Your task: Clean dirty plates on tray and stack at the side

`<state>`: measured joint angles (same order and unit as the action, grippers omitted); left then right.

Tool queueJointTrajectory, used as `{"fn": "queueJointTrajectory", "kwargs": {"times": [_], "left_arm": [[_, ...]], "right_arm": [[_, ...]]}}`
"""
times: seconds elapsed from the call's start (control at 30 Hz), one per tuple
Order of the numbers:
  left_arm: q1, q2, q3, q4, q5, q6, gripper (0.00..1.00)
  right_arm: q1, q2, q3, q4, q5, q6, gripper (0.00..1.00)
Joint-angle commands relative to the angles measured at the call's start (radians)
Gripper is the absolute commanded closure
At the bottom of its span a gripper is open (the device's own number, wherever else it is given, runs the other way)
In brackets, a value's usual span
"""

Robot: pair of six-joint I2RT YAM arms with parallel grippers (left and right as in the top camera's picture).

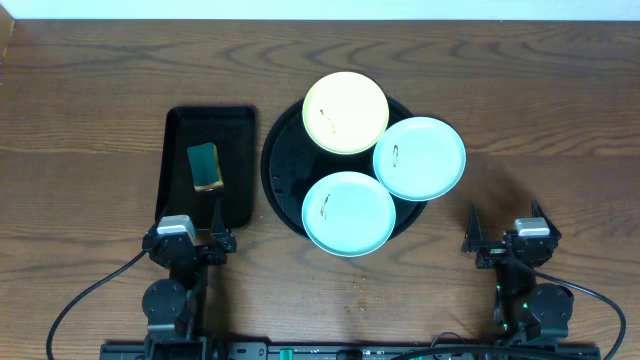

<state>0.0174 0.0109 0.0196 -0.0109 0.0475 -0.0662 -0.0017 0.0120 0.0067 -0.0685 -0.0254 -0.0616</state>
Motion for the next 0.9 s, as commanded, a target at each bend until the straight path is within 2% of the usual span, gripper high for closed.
{"fn": "queueJointTrajectory", "kwargs": {"times": [0.0,0.1,0.27,0.4,0.57,0.63,0.87], "left_arm": [[0.004,0.0,0.04,0.02,0.122,-0.049,0.12],[0.004,0.015,0.16,-0.033,0.152,-0.121,0.12],[0.004,0.143,0.452,-0.201,0.151,-0.098,0.12],[0.004,0.372,0.772,-0.421,0.152,-0.083,0.11],[0.004,0.703,1.18,-0.776,0.198,0.032,0.12],[0.004,0.801,1.294,-0.851,0.195,0.033,0.12],[0.004,0.945,1.346,-0.938,0.207,0.024,0.12]], "right_arm": [[-0.004,-0.001,-0.001,-0.005,0.01,0.013,0.01],[-0.005,-0.001,-0.001,-0.005,0.01,0.013,0.01],[-0.005,-0.001,-0.001,-0.005,0.01,0.013,0.01],[-0.004,-0.001,-0.001,-0.005,0.01,0.012,0.01],[-0.005,-0.001,-0.001,-0.005,0.01,0.013,0.01],[-0.004,-0.001,-0.001,-0.005,0.01,0.013,0.01],[-0.005,-0.001,-0.001,-0.005,0.021,0.001,0.01]]}}
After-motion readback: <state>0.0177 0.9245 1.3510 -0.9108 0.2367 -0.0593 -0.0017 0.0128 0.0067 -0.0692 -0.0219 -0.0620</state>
